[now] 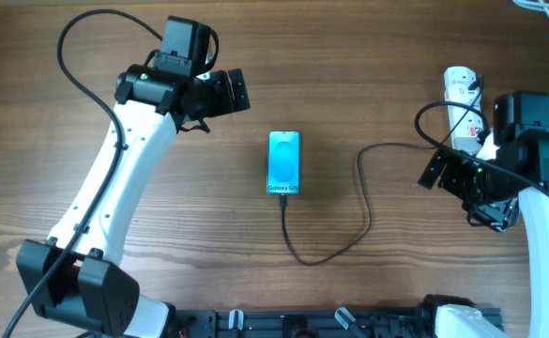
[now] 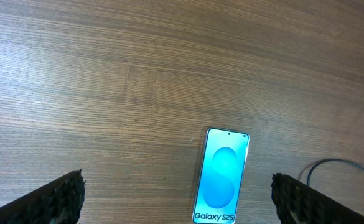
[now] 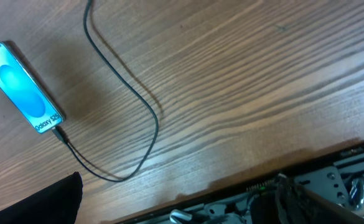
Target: Plug charger to phone and switch on socket
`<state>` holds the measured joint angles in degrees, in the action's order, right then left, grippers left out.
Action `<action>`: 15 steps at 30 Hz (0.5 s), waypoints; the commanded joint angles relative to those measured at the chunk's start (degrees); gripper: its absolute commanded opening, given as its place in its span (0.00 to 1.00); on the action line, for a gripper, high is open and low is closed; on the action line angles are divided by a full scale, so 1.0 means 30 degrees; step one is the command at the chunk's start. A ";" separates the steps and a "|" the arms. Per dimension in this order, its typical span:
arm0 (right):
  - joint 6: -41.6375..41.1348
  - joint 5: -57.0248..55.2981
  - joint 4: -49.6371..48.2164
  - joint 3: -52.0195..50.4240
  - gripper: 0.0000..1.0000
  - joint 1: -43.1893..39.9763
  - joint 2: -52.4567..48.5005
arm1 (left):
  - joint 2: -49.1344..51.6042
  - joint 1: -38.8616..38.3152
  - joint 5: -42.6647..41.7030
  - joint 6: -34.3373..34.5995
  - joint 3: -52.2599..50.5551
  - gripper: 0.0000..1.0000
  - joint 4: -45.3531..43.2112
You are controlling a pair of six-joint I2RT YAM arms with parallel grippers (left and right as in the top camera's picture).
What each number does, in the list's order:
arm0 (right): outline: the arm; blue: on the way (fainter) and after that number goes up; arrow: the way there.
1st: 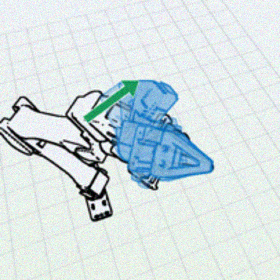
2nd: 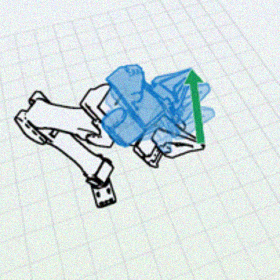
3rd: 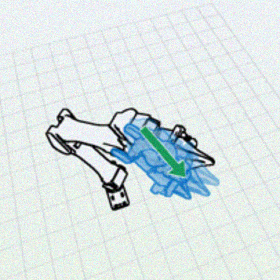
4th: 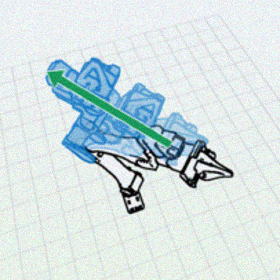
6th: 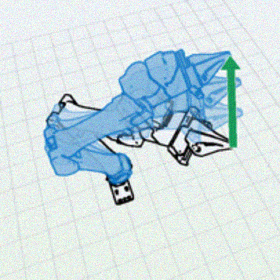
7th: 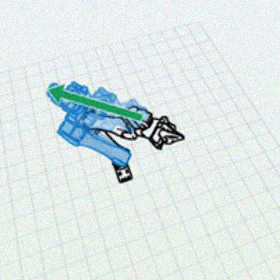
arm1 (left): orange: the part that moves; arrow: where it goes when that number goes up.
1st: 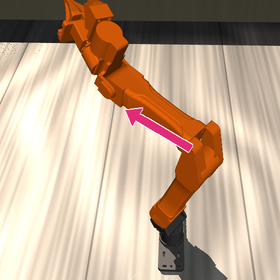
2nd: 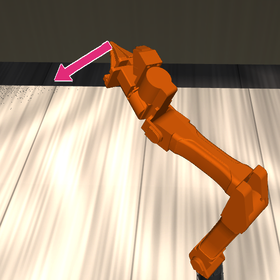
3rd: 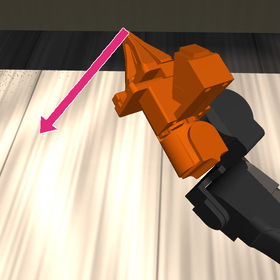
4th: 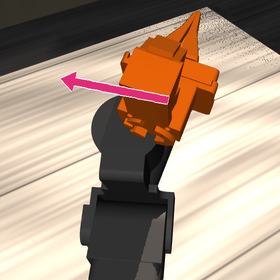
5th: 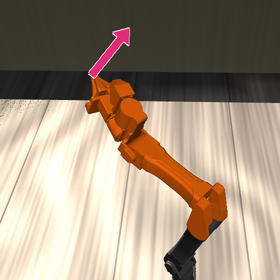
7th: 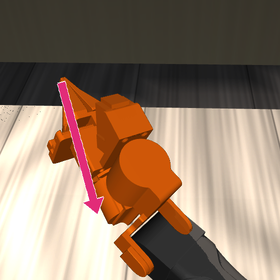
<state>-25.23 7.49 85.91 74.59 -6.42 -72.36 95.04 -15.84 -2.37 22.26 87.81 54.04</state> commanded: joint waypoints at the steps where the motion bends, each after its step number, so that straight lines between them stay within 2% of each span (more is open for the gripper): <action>1: 0.0430 -0.0401 -0.0328 -0.0058 1.00 0.0087 0.0845 | 0.0124 0.0066 0.0321 0.0240 -0.0051 1.00 0.0022; 9: 0.0423 -0.0838 -0.1166 -0.0073 1.00 0.0095 0.2426 | 0.0124 0.0066 0.0321 0.0240 -0.0051 1.00 0.0022; 15: 0.1319 -0.0831 -0.4342 -0.1377 1.00 0.1450 0.4976 | 0.0124 0.0066 0.0321 0.0240 -0.0051 1.00 0.0022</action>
<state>-23.92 5.72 76.79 73.47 -4.82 -62.54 95.04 -15.84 -2.37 22.24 87.81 54.04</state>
